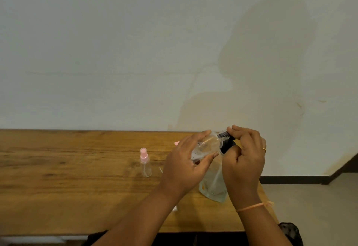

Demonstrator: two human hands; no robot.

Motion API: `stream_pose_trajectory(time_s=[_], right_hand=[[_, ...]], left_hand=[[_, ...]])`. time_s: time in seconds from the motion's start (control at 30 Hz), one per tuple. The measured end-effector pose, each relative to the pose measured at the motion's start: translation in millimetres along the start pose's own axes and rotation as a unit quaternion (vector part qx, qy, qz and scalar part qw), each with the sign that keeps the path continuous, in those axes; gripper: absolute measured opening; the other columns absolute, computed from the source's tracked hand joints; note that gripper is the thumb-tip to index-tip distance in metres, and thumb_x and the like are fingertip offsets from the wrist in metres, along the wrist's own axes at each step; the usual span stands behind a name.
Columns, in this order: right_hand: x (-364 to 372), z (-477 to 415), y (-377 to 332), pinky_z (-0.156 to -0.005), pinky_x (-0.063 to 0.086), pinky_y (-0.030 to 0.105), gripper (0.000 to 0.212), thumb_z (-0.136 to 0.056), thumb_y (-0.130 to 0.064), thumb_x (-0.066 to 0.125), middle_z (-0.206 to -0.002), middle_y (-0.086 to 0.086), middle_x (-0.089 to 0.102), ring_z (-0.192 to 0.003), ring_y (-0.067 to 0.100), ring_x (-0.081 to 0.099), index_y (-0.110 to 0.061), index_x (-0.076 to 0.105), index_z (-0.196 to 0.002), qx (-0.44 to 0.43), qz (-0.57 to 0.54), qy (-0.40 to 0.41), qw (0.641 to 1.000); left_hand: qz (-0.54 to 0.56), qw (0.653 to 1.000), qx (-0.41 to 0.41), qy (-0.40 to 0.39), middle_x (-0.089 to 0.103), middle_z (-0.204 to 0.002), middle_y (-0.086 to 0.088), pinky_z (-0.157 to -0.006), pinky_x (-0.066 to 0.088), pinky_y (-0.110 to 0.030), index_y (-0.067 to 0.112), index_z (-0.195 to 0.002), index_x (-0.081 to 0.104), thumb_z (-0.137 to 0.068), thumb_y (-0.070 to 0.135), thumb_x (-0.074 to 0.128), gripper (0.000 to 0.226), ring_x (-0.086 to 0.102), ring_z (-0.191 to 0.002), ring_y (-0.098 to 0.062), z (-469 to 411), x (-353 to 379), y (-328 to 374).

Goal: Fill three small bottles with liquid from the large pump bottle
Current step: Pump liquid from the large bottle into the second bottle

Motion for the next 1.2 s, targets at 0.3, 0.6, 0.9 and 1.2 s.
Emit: stream_pose_trajectory(time_s=[0.3, 0.6, 0.9, 1.2], right_hand=[[4, 4, 8, -0.085, 0.043, 0.03, 0.043, -0.071, -0.001, 0.03, -0.099, 0.003, 0.054, -0.101, 0.008, 0.047, 0.0, 0.066, -0.096, -0.03, 0.011, -0.016, 0.999], [2, 2, 1, -0.082, 0.048, 0.04, 0.043, -0.071, -0.005, 0.03, -0.099, -0.003, 0.053, -0.101, 0.002, 0.045, -0.003, 0.066, -0.094, -0.022, -0.012, -0.005, 1.0], [5, 4, 9, -0.081, 0.046, 0.042, 0.043, -0.071, -0.002, 0.03, -0.098, 0.008, 0.058, -0.099, 0.015, 0.05, -0.001, 0.065, -0.096, -0.043, 0.026, -0.016, 0.999], [0, 1, -1, -0.085, 0.04, 0.02, 0.045, -0.07, -0.008, 0.028, -0.099, -0.004, 0.05, -0.1, 0.001, 0.044, -0.002, 0.066, -0.094, -0.003, -0.021, -0.012, 1.0]], left_hand=[[0.012, 1.0, -0.022, -0.008, 0.06, -0.115, 0.017, -0.083, 0.053, -0.025, 0.042, -0.131, 0.041, -0.08, 0.048, 0.061, 0.055, 0.056, -0.107, 0.0, 4, 5, -8], [0.01, 1.0, -0.009, 0.008, 0.061, -0.112, 0.017, -0.083, 0.052, -0.021, 0.042, -0.132, 0.04, -0.08, 0.048, 0.06, 0.056, 0.056, -0.105, 0.002, 4, 5, -2], [0.003, 1.0, -0.019, -0.003, 0.062, -0.11, 0.016, -0.078, 0.054, -0.026, 0.043, -0.132, 0.04, -0.08, 0.051, 0.059, 0.056, 0.058, -0.101, 0.0, 2, 6, -7], [-0.002, 1.0, -0.006, -0.001, 0.059, -0.112, 0.019, -0.079, 0.053, -0.021, 0.045, -0.133, 0.038, -0.08, 0.05, 0.059, 0.057, 0.056, -0.103, 0.002, 3, 2, -3]])
Point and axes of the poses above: each hand's wrist, its own z-axis away from the middle knuckle, its own x-axis out of the palm, y = z × x, the point moved 1 cm from there along -z, towards the middle knuckle
